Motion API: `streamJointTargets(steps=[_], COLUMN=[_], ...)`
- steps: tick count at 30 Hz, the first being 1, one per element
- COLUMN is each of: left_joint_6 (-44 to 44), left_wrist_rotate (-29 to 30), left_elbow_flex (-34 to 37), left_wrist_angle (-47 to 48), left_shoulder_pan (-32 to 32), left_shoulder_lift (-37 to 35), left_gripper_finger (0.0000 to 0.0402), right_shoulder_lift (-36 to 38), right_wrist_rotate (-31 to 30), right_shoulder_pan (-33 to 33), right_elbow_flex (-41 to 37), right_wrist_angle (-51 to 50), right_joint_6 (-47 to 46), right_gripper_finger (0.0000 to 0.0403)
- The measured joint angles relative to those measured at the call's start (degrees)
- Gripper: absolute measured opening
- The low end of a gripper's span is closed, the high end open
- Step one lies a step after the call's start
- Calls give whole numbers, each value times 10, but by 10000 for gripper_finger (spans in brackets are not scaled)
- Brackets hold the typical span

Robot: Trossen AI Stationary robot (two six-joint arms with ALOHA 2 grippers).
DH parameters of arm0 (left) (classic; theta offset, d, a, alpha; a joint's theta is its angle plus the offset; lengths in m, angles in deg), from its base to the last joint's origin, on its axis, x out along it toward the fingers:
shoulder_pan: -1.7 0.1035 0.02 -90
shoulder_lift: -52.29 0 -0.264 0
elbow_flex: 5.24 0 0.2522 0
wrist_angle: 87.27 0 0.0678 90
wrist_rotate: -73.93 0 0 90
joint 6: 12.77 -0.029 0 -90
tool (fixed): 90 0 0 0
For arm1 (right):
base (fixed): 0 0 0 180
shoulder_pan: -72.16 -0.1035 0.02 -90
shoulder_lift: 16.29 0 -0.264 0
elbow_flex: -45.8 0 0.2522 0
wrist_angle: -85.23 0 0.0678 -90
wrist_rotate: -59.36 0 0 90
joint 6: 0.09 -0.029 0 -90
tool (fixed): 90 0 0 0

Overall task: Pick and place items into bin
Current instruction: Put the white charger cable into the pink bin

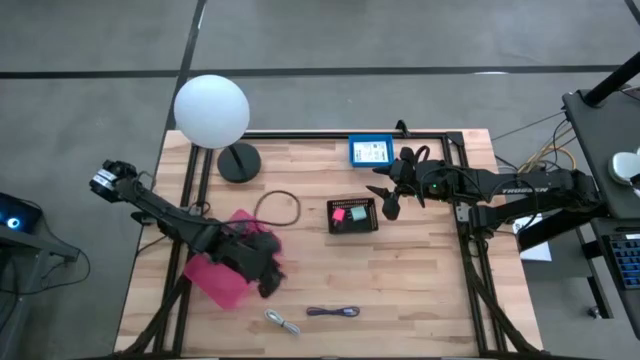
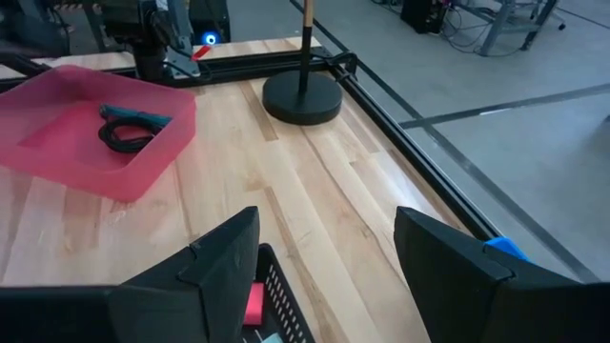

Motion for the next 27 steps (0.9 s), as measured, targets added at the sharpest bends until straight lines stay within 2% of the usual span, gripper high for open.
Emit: streamJointTargets(steps=[3, 5, 8, 13, 16, 27], left_joint_6=[-125, -165, -176, -159, -159, -165], left_wrist_rotate=[-1, -2, -17, -124, -168, -185], left_elbow_flex=[8, 9, 2, 2, -7, -20], left_wrist_angle=[-160, -199, -190, -183, -181, -137], left_shoulder_pan=[0, 0, 0, -8, -13, -48], left_shoulder_lift=[5, 15, 42, 103, 140, 170], left_gripper_finger=[146, 147, 147, 146, 137, 104], right_shoulder_lift=[0, 0, 0, 0, 0, 0], right_wrist_rotate=[0, 0, 0, 0, 0, 0], right_shoulder_pan=[0, 0, 0, 0, 0, 0], right_elbow_flex=[0, 0, 0, 0, 0, 0], right_wrist_angle=[0, 1, 1, 1, 0, 0], right_joint_6=[0, -3, -7, -7, -8, 0], right_gripper_finger=[228, 228, 228, 228, 228, 228])
